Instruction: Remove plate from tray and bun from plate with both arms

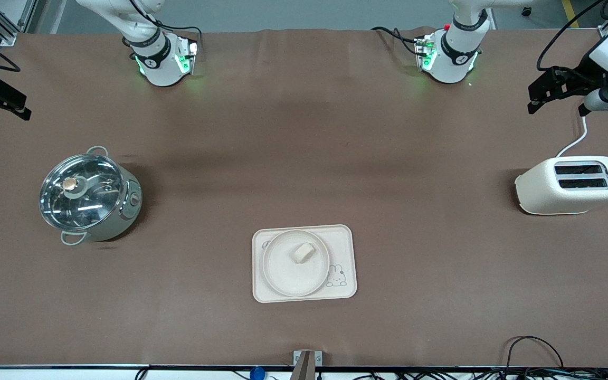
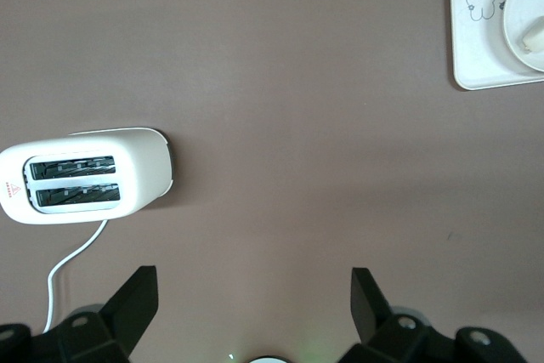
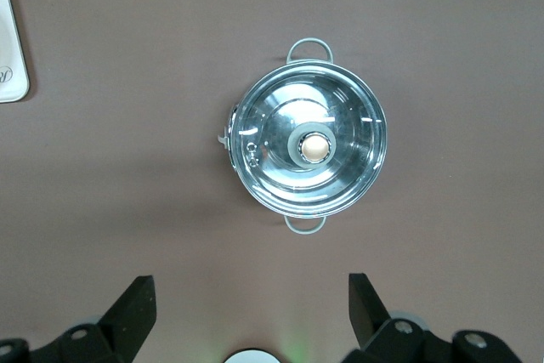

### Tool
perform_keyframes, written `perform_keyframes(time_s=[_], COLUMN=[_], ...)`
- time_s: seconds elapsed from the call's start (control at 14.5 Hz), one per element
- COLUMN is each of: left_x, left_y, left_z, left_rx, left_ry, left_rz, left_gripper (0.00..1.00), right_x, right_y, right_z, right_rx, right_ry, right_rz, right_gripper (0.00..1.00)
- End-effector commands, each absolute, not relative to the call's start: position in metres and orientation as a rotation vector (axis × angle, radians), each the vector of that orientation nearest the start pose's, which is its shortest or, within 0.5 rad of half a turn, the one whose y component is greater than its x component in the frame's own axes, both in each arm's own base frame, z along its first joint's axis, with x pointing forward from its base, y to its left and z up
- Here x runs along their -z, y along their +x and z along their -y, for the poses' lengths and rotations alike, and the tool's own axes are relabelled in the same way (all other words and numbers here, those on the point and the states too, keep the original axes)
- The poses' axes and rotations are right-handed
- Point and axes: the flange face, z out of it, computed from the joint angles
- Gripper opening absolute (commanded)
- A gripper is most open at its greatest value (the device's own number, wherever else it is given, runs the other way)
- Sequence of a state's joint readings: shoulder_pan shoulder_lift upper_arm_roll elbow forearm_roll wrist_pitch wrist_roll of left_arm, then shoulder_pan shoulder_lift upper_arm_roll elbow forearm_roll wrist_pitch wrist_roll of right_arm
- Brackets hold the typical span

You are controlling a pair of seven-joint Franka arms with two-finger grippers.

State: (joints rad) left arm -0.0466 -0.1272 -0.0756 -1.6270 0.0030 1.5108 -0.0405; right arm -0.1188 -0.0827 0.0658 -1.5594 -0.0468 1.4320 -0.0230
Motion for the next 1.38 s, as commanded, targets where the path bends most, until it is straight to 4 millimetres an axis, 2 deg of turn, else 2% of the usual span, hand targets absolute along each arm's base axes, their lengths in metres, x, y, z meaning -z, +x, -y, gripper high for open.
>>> perform_keyframes(time_s=[0.0, 0.14, 0.28, 0.62, 0.76, 0.9, 0.97, 1.11, 1.31], left_x=[-0.665, -0.673, -0.675, -0.667, -0.666, -0.661, -0.661, -0.661, -0.661], left_y=[0.505, 0.508, 0.519, 0.536, 0.536, 0.54, 0.54, 0.54, 0.54], left_z=[0.059, 0.058, 0.056, 0.054, 0.051, 0.045, 0.045, 0.045, 0.042], left_rx=[0.015, 0.044, 0.053, 0.039, 0.034, 0.022, 0.022, 0.019, 0.019], left_ry=[-3.11, -3.11, -3.113, -3.107, -3.107, -3.111, -3.111, -3.109, -3.109], left_rz=[-0.118, -0.113, -0.121, -0.117, -0.101, -0.096, -0.099, -0.101, -0.094], left_gripper=[1.0, 1.0, 1.0, 1.0, 1.0, 1.0, 1.0, 1.0, 1.0], right_x=[-0.662, -0.662, -0.663, -0.656, -0.621, -0.58, -0.553, -0.504, -0.411], right_y=[0.506, 0.506, 0.506, 0.515, 0.538, 0.569, 0.586, 0.612, 0.646], right_z=[0.034, 0.034, 0.033, 0.028, 0.017, -0.008, -0.033, -0.087, -0.166], right_rx=[-0.068, -0.067, -0.065, -0.01, -0.075, -0.092, -0.106, -0.151, -0.132], right_ry=[-3.197, -3.197, -3.198, -3.141, -3.08, -2.996, -2.983, -2.886, -2.819], right_rz=[-0.081, -0.081, -0.081, -0.072, -0.053, -0.022, -0.029, -0.147, -0.156], right_gripper=[1.0, 1.0, 1.0, 1.0, 1.0, 1.0, 1.0, 1.0, 1.0])
